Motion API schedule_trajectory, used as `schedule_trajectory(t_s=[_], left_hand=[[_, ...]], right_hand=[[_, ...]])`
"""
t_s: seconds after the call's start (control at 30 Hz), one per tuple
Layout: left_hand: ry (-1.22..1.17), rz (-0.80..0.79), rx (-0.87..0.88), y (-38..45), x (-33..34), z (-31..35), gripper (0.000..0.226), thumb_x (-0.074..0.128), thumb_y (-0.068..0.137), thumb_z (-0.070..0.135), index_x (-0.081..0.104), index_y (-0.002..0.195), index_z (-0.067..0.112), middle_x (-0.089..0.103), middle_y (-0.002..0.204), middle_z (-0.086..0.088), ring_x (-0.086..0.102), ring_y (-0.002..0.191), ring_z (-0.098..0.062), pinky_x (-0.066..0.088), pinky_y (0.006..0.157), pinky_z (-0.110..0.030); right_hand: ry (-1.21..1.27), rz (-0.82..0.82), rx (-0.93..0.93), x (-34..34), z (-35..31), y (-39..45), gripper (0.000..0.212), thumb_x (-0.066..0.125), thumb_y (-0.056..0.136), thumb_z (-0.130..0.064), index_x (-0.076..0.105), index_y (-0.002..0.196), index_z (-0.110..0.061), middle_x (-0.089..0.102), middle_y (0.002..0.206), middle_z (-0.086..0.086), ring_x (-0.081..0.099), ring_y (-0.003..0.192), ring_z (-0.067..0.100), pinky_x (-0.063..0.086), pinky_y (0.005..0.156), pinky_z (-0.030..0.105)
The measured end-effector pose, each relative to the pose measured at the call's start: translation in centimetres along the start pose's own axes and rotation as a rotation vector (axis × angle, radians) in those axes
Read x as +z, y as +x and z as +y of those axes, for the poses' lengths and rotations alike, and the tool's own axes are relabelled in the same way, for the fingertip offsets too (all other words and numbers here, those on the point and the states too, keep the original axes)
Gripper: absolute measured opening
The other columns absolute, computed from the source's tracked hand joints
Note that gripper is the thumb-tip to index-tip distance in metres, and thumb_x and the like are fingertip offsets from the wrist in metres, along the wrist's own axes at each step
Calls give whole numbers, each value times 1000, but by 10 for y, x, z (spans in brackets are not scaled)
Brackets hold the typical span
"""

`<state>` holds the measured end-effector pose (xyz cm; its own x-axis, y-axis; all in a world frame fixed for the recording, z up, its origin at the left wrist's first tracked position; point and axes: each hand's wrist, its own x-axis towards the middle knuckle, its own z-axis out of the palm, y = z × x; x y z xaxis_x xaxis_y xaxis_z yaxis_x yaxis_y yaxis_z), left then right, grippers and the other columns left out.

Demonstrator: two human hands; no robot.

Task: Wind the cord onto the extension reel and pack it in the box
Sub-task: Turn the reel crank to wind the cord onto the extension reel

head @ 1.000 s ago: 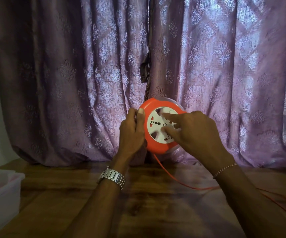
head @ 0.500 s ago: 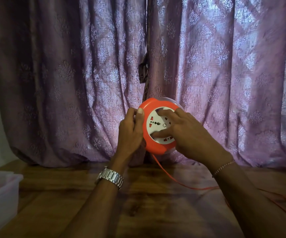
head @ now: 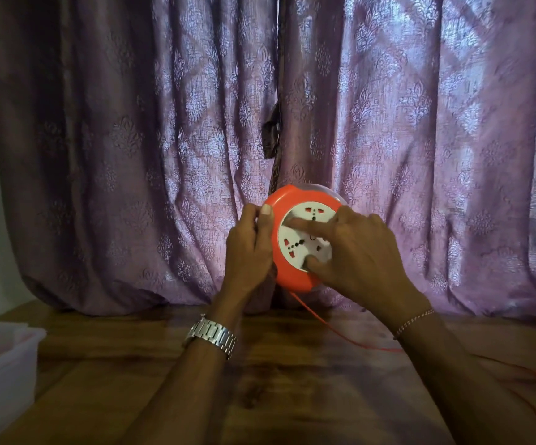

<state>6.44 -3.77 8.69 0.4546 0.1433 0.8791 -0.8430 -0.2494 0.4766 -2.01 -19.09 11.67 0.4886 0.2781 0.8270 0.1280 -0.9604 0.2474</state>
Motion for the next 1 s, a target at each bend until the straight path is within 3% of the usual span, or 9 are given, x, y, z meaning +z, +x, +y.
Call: schedule_trajectory(t_s=[0.07,0.13,0.27,0.33,0.5,0.6,0.73,0.87,1.0], left_hand=[[-15,2,1,0,1,2,32,39,103,43,45,80,22,48,61,7,45,56,-11,46,58,-50],[-7,-10,6,0,1,3,32,38,103,44,46,82,21,50,62,7,48,58,-15,47,58,-49],[-8,-19,3,-1,1,3,33,38,103,43,46,83,19,50,63,8,49,60,-16,49,59,-50],[-14,-22,-3,-1,2,2,36,38,103,44,46,83,15,51,64,7,49,60,-18,49,60,-52],[-11,-15,5,0,2,0,33,38,104,43,45,81,20,49,62,8,46,57,-12,47,59,-51],[-20,-15,-9,-1,2,-1,34,38,104,44,46,82,20,51,62,8,48,57,-12,48,59,-51],[-33,-15,-30,-1,2,0,35,37,103,45,48,83,18,54,66,7,53,62,-19,50,62,-54],[-32,-13,-31,-1,1,0,36,37,103,46,48,83,17,54,66,5,54,64,-21,50,64,-55],[-31,3,-52,-1,2,0,33,38,103,46,44,78,25,53,62,12,46,58,-11,48,63,-55]], right_hand=[[10,130,178,2,-5,0,62,55,66,-74,61,120,-45,72,77,2,67,70,30,50,58,33],[-27,174,266,4,-8,0,71,49,65,-86,67,113,-37,72,72,4,66,65,32,47,53,30],[-34,185,237,-1,-6,0,69,51,68,-84,70,109,-32,71,68,5,66,62,32,45,53,30],[3,173,184,-7,-2,2,60,58,71,-77,73,103,-28,71,68,4,65,67,30,48,60,34],[125,84,4,-20,7,4,21,72,79,-27,71,100,-25,67,99,2,52,93,28,44,75,39],[148,-147,-115,-23,9,2,43,69,78,-12,68,111,-39,55,128,4,44,109,28,44,85,39],[108,-292,-140,-20,2,2,58,74,75,-23,58,122,-52,40,145,7,36,118,30,38,93,40],[40,-204,-120,-13,-1,2,54,73,71,-32,59,118,-53,51,132,12,46,114,35,44,83,43],[31,-41,-40,-4,-1,-2,55,48,73,-41,54,125,-54,61,104,8,59,91,31,46,72,38]])
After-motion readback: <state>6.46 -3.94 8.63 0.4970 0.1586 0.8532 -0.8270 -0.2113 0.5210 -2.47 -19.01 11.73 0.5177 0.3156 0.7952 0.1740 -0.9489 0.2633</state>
